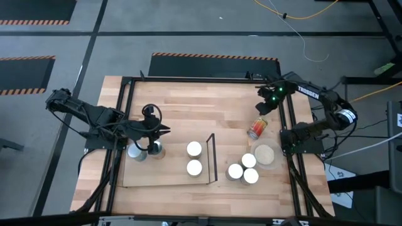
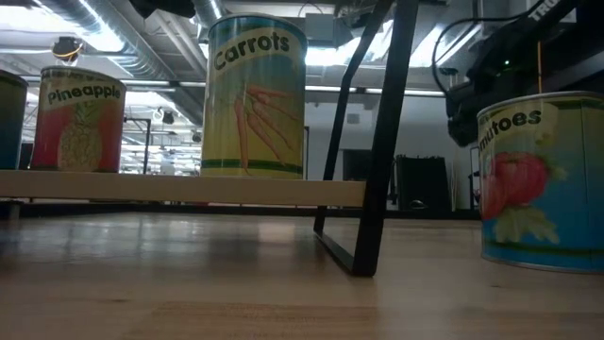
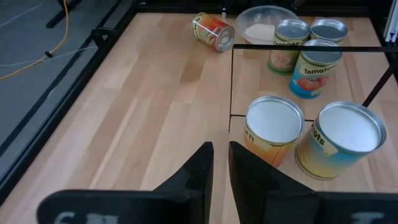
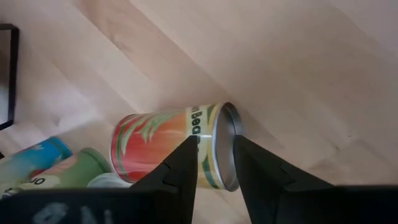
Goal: Pick and place cans onto a shelf
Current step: Put the green bean can on the shelf
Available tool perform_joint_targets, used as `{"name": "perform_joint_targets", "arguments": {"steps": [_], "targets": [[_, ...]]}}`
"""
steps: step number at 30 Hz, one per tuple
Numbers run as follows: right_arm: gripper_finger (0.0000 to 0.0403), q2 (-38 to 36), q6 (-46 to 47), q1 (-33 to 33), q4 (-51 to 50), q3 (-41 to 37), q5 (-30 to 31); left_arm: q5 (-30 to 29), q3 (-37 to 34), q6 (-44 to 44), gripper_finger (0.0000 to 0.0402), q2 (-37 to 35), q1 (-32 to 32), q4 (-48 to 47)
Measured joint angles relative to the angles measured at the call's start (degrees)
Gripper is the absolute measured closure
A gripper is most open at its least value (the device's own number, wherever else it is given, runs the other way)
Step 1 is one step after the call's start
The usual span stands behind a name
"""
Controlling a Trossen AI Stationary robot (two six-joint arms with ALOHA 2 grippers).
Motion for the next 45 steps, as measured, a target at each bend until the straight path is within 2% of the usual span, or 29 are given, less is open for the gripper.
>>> {"name": "perform_joint_targets", "arguments": {"steps": [19,23,45], "targets": [[0.0295,6.0,-0.2,0.0,-0.4,0.0,1.3,1.5,0.0,0.0,0.0358,0.0,0.0,0.0],[0.0295,6.9,-0.2,0.0,-0.7,0.0,-0.6,1.5,0.0,0.0,0.0358,0.0,0.0,0.0],[0.0295,7.1,0.0,0.0,-6.1,0.0,-1.6,1.5,0.0,0.0,0.0358,0.0,0.0,0.0]]}}
